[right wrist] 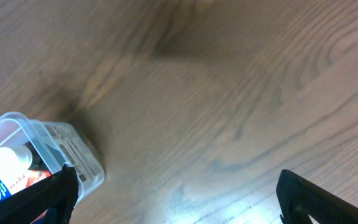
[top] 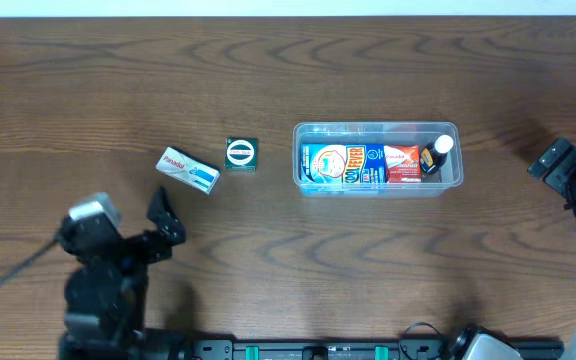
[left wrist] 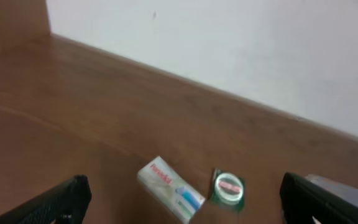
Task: Pack container
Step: 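Move the left gripper over the white Panadol box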
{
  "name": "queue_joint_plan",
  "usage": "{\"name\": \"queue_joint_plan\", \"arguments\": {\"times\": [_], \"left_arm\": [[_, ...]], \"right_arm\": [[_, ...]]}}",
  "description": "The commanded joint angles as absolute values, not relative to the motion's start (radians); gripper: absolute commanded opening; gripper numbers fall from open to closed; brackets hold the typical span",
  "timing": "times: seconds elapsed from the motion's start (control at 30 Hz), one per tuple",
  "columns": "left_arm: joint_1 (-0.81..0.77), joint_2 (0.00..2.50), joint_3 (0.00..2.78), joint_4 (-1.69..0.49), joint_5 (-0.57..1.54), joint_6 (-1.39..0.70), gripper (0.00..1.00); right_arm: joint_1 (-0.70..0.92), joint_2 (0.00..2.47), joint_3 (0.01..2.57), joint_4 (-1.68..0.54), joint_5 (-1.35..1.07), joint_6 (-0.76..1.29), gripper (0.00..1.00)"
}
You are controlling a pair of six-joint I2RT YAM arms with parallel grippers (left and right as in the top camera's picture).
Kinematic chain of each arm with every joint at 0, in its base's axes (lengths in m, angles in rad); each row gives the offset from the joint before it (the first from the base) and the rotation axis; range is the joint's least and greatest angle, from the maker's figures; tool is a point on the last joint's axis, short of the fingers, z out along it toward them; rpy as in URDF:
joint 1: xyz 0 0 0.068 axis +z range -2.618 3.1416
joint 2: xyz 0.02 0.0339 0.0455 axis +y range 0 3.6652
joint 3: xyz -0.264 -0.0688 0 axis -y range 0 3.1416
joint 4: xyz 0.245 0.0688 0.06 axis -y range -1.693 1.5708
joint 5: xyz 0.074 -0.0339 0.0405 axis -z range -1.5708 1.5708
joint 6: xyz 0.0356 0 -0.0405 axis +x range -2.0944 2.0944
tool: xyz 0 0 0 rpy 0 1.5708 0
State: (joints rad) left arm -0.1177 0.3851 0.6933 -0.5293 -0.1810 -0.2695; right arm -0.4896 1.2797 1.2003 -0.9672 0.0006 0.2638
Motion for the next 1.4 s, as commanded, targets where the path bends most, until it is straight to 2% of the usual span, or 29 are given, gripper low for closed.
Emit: {"name": "queue_joint_plan", "arguments": {"times": [0.0,0.17,0.27,0.37,0.6,0.67,0.87,1.37], "left_arm": [[-0.11,0.588,0.894,-0.637,-0.184,-0.217,0.98],[-0.11,0.849,1.132,-0.764,-0.027,-0.219,0.98],[-0.11,0.937,1.169,-0.77,0.186,-0.226,0.98],[-0.11,0.994,1.168,-0.789,0.253,-0.225,0.98],[-0.11,1.118,1.167,-0.761,0.227,-0.237,0.98],[-0.11,1.153,1.167,-0.755,0.215,-0.302,0.98],[-0.11,1.274,1.167,-0.76,-0.008,-0.649,0.98],[-0.11,1.613,1.167,-0.671,-0.231,-0.942,0.98]], "right_arm": [[-0.498,1.283,1.216,-0.965,0.011,0.28,0.99],[-0.498,1.283,1.216,-0.965,0.011,0.28,0.99],[-0.498,1.283,1.216,-0.965,0.011,0.28,0.99],[-0.498,1.283,1.215,-0.965,0.011,0.28,0.99],[-0.498,1.283,1.216,-0.965,0.011,0.28,0.99],[-0.498,1.283,1.216,-0.965,0.011,0.28,0.99],[-0.498,1.283,1.215,-0.965,0.011,0.28,0.99],[-0.498,1.283,1.216,-0.965,0.011,0.28,0.99]]}}
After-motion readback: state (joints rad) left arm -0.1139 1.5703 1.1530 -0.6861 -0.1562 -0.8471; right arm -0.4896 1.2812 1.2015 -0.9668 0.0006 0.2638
